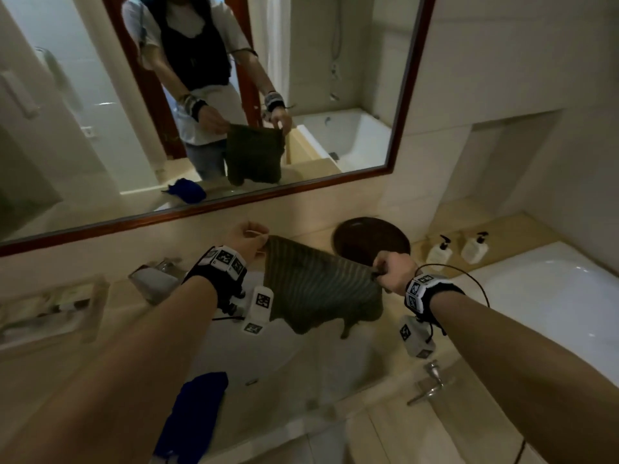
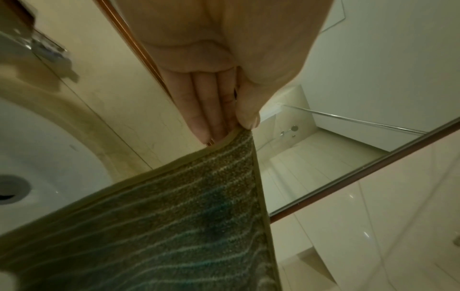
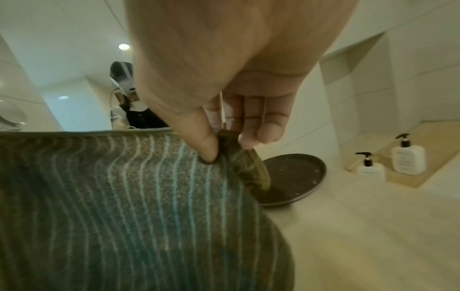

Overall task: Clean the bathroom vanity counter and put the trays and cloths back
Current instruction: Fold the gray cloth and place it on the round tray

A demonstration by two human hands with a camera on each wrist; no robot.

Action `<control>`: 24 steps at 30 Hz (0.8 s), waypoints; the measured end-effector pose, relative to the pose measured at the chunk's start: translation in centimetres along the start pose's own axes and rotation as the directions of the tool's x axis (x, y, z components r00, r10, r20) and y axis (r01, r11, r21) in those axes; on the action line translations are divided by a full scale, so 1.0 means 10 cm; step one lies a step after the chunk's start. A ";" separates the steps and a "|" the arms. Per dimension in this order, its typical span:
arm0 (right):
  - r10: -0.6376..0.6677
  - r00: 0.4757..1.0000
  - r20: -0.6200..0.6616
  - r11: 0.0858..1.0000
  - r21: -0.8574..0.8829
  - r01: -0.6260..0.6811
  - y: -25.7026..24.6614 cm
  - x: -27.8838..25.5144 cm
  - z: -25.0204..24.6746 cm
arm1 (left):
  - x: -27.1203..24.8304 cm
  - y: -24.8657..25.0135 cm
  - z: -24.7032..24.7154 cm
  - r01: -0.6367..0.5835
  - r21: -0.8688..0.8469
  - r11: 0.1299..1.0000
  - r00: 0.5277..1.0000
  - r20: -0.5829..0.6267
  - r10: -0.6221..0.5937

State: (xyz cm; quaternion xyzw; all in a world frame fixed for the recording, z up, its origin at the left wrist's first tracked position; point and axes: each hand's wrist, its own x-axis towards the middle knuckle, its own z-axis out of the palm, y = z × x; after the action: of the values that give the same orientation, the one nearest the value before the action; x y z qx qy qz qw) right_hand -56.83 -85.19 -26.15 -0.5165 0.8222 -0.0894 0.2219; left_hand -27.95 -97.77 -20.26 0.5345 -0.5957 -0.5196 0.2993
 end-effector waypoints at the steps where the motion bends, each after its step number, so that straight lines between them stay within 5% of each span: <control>1: 0.025 1.000 0.004 0.999 -0.029 -0.024 0.09 -0.01 0.02 | 0.02 0.02 0.06 -0.013 0.008 1.000 1.000 0.014 0.013; 6: 0.060 0.996 0.071 0.989 -0.141 -0.050 0.50 -0.02 0.04 | 0.12 0.02 0.40 -0.046 0.057 0.997 0.996 0.079 0.042; 11: 0.143 0.986 0.086 0.977 0.146 -0.154 0.83 0.14 -0.23 | 0.30 0.07 0.67 -0.075 0.127 0.989 0.996 0.057 0.068; 17: 0.100 0.994 -0.052 0.955 0.284 -0.081 1.11 0.57 -0.82 | 0.57 0.40 0.88 -0.041 0.189 0.981 0.995 -0.079 0.057; 24: -0.011 0.984 -0.176 0.983 0.179 0.043 1.21 0.76 -1.30 | 0.61 0.49 1.13 -0.044 0.186 0.982 0.981 -0.180 0.078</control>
State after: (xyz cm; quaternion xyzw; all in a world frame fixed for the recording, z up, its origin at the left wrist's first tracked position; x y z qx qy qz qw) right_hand -75.36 -87.61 -21.23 -0.4953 0.8197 -0.2122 0.1942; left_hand -41.34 -100.71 -20.06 0.5871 -0.6260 -0.4014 0.3198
